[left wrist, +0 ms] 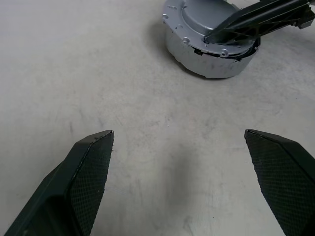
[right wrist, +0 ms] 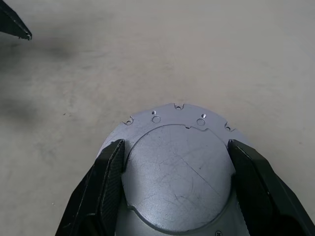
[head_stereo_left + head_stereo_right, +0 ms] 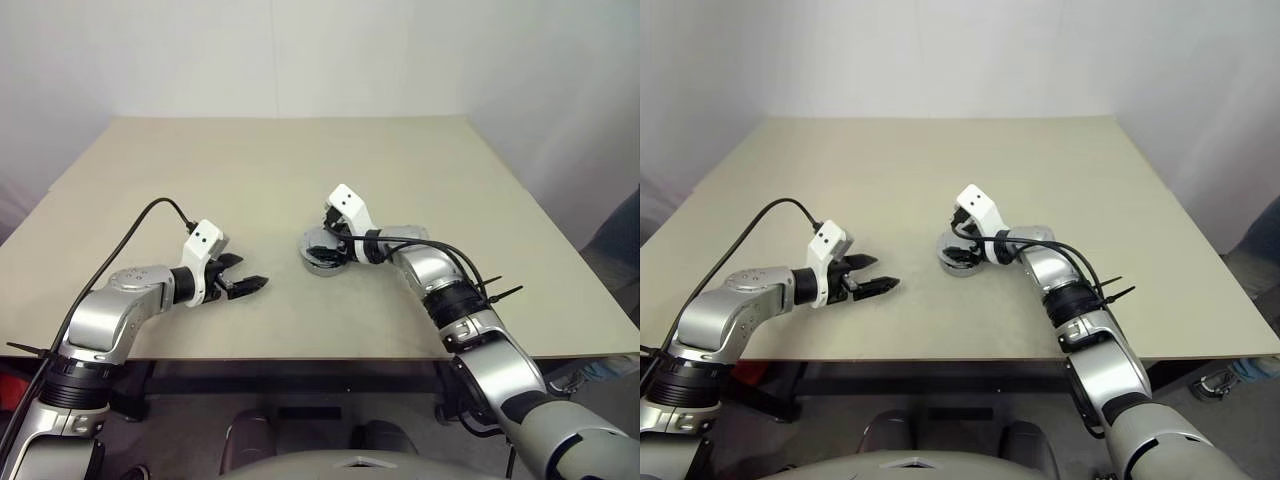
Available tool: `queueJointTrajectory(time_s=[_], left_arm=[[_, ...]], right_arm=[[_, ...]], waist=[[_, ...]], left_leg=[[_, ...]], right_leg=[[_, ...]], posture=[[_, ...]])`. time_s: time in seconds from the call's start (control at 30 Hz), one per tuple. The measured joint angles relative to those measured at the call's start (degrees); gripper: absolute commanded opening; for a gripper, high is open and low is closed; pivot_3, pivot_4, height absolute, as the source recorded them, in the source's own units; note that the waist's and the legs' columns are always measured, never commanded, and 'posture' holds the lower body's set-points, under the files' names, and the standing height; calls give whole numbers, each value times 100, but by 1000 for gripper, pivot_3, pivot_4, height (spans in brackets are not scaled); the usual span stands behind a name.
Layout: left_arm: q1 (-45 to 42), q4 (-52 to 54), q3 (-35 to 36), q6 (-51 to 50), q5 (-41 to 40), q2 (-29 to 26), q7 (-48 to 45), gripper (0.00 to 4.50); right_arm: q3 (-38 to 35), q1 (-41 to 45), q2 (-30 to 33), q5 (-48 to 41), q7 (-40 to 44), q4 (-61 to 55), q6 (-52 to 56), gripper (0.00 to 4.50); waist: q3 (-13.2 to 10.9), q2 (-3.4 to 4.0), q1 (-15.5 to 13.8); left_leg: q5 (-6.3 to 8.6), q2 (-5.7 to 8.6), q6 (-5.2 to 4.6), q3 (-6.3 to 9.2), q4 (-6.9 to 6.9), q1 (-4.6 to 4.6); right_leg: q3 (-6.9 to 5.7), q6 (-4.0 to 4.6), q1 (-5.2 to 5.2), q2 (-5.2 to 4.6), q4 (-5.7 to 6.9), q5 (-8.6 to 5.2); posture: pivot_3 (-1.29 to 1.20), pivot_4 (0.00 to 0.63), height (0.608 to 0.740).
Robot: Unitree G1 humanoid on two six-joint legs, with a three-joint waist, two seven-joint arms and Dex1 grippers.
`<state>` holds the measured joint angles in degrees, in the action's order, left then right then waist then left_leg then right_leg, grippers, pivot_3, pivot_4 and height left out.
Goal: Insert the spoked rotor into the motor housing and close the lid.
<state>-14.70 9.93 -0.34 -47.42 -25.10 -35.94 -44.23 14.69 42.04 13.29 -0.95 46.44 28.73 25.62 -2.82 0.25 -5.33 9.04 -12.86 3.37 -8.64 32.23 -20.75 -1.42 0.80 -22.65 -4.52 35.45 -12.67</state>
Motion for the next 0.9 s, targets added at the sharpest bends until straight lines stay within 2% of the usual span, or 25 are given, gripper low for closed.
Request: queueJointTrajectory(time_s=[0.27, 0.9], left_arm=[[1, -1, 0, 0, -1, 0, 0, 4500], [1, -1, 1, 0, -1, 0, -2, 4500]], right_arm=[[-51, -36, 90, -107, 248, -224, 237, 3214], [-48, -200, 262, -226, 351, -591, 384, 3214]], waist=[[0, 0, 1], [-2, 3, -20]], left_leg=[[3, -1, -4, 0, 0, -30], [4, 1, -4, -1, 0, -42]], right_leg=[[-1, 38, -16, 1, -6, 21], [-3, 40, -19, -1, -11, 18]], posture=[[0, 0, 740], [0, 0, 740]])
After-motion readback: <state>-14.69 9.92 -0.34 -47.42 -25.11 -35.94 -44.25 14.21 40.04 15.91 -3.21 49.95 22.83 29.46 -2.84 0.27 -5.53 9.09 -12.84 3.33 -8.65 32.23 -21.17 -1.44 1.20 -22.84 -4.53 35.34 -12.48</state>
